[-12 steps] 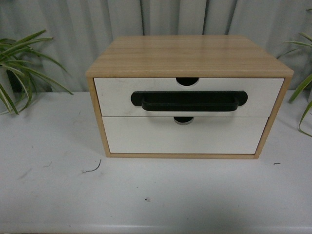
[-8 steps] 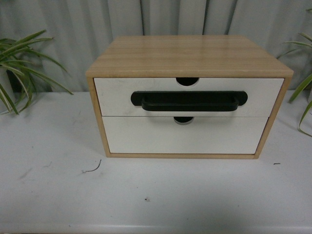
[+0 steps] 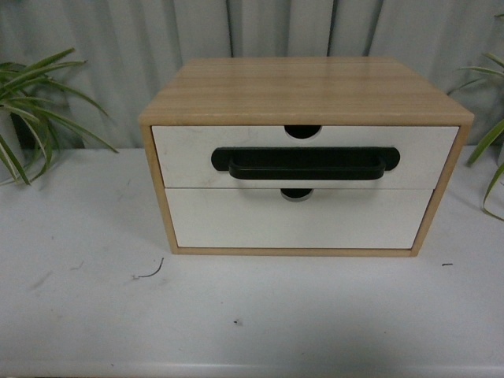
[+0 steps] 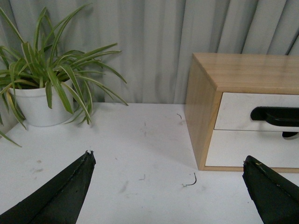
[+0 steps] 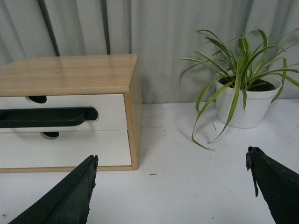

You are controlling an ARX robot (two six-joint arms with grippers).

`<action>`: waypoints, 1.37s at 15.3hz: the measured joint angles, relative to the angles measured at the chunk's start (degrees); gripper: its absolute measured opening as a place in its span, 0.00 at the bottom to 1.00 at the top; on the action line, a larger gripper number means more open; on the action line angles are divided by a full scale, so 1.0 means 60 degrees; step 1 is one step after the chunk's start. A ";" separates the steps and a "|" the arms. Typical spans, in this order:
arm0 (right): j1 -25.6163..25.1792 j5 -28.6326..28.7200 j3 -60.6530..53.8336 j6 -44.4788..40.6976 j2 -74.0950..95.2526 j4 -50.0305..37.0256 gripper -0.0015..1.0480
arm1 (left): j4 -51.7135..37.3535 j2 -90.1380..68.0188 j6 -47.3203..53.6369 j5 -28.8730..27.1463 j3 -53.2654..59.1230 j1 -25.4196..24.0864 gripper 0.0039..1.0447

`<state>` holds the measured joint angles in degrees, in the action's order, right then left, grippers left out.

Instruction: Pull drawer

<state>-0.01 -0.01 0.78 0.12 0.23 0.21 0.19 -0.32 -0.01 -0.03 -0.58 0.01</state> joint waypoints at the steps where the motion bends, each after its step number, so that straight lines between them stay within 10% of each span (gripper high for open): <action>1: 0.0000 0.0000 0.0000 0.0000 0.0000 0.0000 0.94 | 0.0000 0.0000 0.0004 0.0000 0.0000 0.0000 0.94; 6: 0.0000 -0.0004 0.0000 0.0000 0.0000 0.0000 0.94 | 0.0004 0.0000 0.0004 0.0000 0.0000 0.0000 0.94; 8: -0.0455 0.1464 0.0262 0.1155 0.1180 0.0102 0.94 | 0.2197 -0.1475 -0.1410 -0.2452 -0.0980 0.1180 0.94; 10: -0.0091 0.2011 0.0900 0.2033 0.3810 -0.2353 0.94 | 0.0710 -0.3730 -0.2943 -0.3636 -0.1749 0.1202 0.94; 14: 0.0525 0.1865 0.3891 0.1333 1.0375 -0.7053 0.94 | -0.3829 -0.9694 -0.2331 -0.1858 -0.4197 0.0142 0.94; 17: 0.1111 0.2007 0.6124 0.0262 1.3060 -0.6743 0.94 | -0.3901 -1.2630 -0.1945 -0.0889 -0.6346 0.0441 0.94; 21: 0.1045 0.5082 0.7723 -0.4011 1.4156 -0.4528 0.94 | -0.1126 -1.2917 0.1632 0.2608 -0.8306 0.1971 0.94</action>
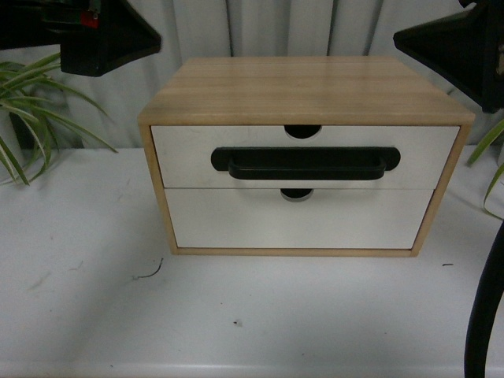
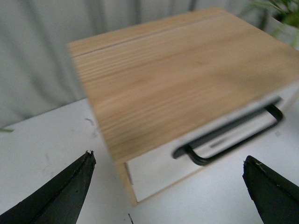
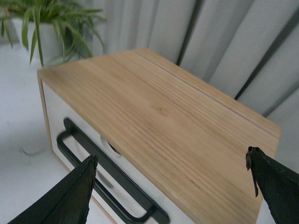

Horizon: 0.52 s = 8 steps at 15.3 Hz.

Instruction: Pull drawer

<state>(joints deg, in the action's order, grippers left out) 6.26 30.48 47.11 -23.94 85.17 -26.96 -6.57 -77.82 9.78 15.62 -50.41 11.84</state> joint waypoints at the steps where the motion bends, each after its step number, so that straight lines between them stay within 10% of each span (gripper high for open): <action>1: -0.0197 0.0430 0.0332 -0.1166 0.0182 0.0645 0.94 | 0.0885 0.0000 0.0823 0.0463 -0.0415 0.0255 0.94; 4: -0.0612 0.1880 0.1552 -0.5151 0.0517 0.3348 0.94 | 0.4000 -0.0761 0.4510 0.0889 -0.1843 0.1060 0.94; 8: -0.0739 0.2189 0.2014 -0.6557 0.0718 0.4404 0.94 | 0.5067 -0.1308 0.5628 0.0900 -0.2313 0.1264 0.94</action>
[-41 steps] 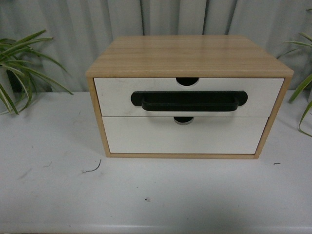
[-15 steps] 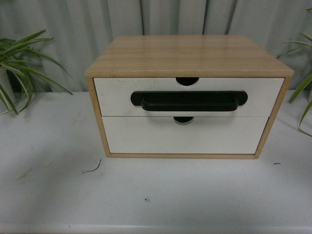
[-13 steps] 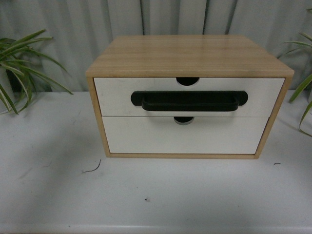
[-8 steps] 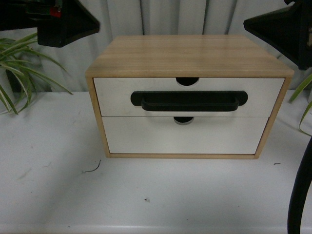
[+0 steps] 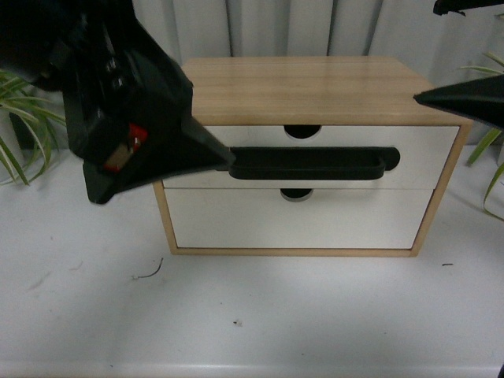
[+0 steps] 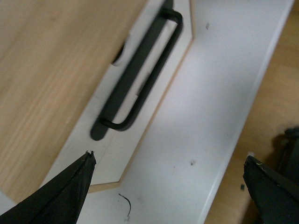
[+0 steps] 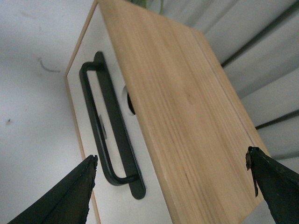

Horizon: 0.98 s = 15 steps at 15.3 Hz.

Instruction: Pull drawer

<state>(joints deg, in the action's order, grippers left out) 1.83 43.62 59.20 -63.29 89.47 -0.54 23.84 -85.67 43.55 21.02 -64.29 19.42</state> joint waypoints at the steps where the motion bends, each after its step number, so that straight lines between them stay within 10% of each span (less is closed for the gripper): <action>1: -0.0022 0.0066 0.0226 -0.0754 0.0131 0.0699 0.94 | 0.0372 -0.0204 0.0466 -0.0004 -0.0233 0.0040 0.94; 4: -0.0040 -0.0393 0.0816 -0.5679 0.1326 0.2976 0.94 | 0.0922 -0.2226 0.1821 -0.0353 -0.1891 0.0962 0.94; 15: 0.0459 -0.0721 0.0969 -0.5901 0.2597 0.2514 0.94 | -0.0561 -0.3697 0.1526 -0.0506 -0.2149 0.1166 0.94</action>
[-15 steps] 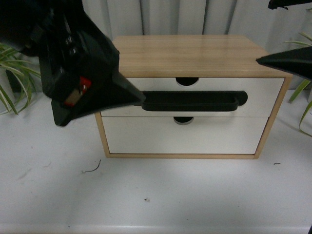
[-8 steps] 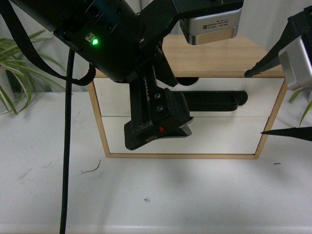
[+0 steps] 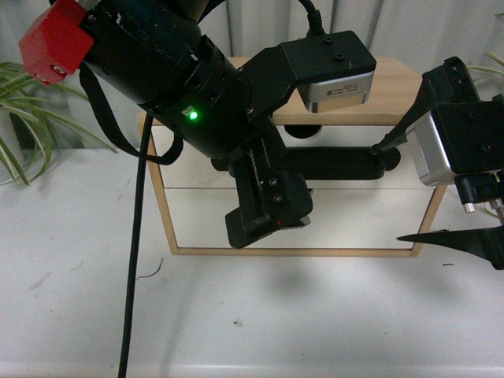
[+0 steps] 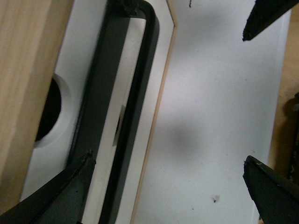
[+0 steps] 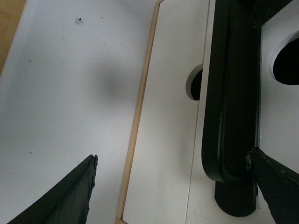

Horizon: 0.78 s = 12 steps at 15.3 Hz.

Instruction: Pull drawer

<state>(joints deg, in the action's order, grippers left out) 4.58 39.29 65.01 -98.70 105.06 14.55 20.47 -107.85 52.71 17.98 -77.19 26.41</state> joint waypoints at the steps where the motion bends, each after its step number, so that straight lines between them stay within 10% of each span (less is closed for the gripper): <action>1: 0.0062 -0.0011 0.0087 0.0018 0.0124 -0.0047 0.94 | -0.0102 -0.0117 -0.0040 0.0004 -0.0113 -0.0025 0.94; 12: 0.0364 -0.0117 0.0281 0.0255 0.0900 -0.0404 0.94 | -0.0124 -0.0565 -0.0025 0.0018 -0.0044 -0.0069 0.94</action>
<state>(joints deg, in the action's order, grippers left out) 6.76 38.59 66.70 -97.17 110.45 12.12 19.73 -111.24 52.56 18.09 -77.45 26.00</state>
